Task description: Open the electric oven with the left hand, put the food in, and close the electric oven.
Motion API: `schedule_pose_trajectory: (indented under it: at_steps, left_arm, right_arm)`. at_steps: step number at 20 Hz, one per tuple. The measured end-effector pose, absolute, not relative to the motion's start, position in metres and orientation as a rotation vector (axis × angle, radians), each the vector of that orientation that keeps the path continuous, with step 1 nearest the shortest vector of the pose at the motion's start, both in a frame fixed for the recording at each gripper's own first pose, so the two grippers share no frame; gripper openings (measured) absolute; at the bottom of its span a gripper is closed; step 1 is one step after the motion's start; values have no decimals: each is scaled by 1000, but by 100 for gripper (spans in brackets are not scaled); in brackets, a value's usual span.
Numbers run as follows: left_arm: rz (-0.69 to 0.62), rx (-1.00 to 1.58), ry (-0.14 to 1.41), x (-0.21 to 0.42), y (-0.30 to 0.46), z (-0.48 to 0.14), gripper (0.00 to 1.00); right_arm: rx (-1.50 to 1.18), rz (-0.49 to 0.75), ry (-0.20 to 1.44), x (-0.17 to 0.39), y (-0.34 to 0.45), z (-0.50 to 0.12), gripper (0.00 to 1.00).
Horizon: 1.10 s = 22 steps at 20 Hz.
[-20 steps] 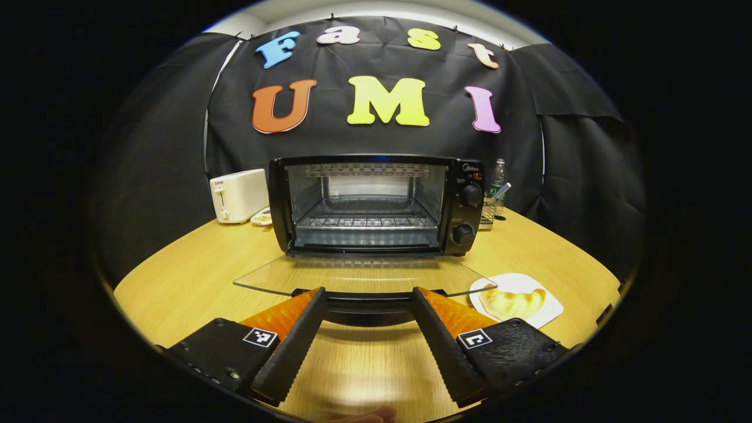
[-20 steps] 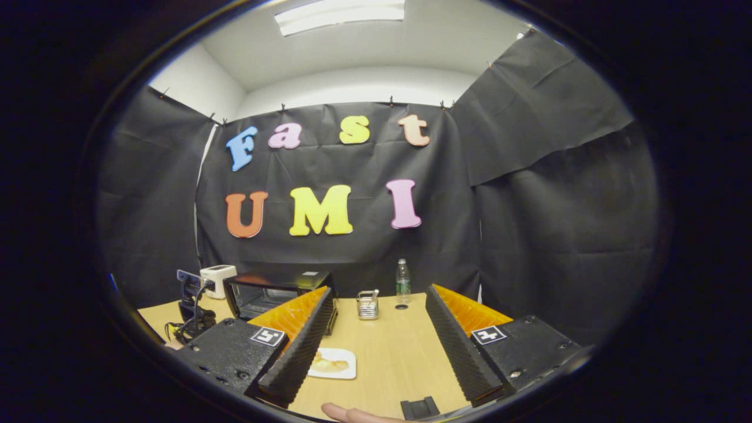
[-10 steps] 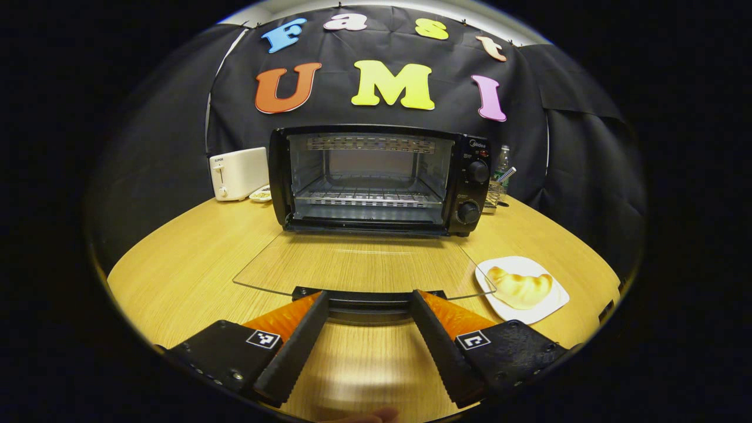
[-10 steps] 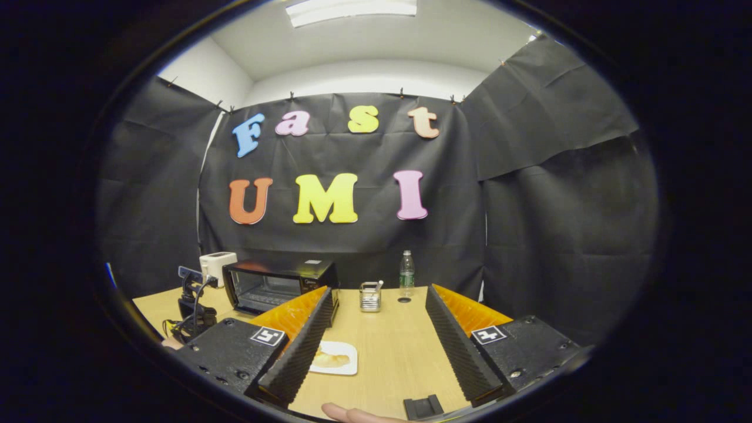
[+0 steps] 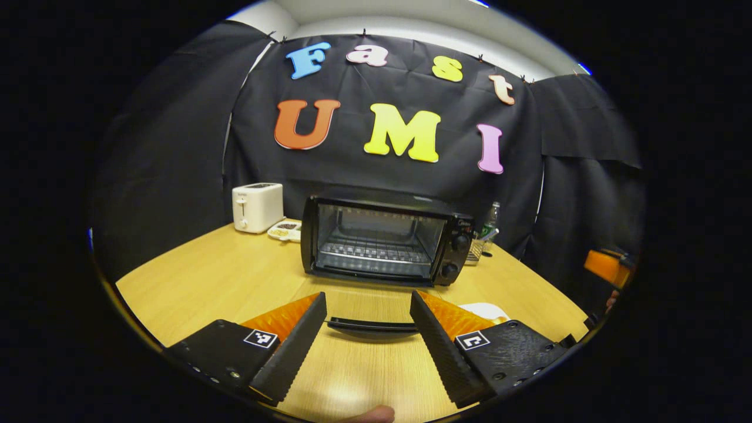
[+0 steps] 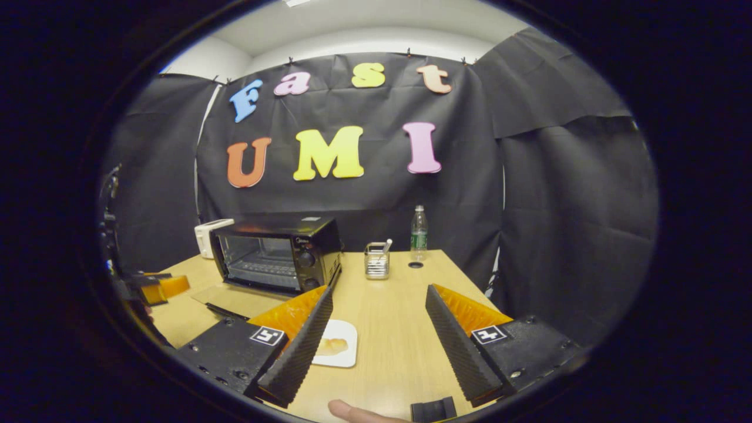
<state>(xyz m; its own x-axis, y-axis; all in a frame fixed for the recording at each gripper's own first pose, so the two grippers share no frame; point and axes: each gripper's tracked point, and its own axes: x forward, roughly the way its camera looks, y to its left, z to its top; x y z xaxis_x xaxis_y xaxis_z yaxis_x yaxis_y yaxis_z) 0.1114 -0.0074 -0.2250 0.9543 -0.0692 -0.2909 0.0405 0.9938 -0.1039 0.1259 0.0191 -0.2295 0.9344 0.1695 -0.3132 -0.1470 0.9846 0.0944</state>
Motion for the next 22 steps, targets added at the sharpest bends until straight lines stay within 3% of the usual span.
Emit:
schedule_pose_trajectory:
  at_steps: [4,10,14,19,22]
  left_arm:
    - [-3,-67,256,76,10,-167,94]
    - [-62,17,111,21,-1,-94,94]
    - [-113,60,84,1,-14,-79,94]
    - [-153,71,99,-6,-23,-86,93]
    - [-150,66,107,-1,-23,-89,93]
  right_arm:
    - [75,273,393,143,51,-268,99]
    - [68,417,546,144,119,-329,99]
    - [34,461,585,145,144,-351,98]
    - [-182,610,542,154,158,-361,98]
    - [-237,661,603,152,162,-384,99]
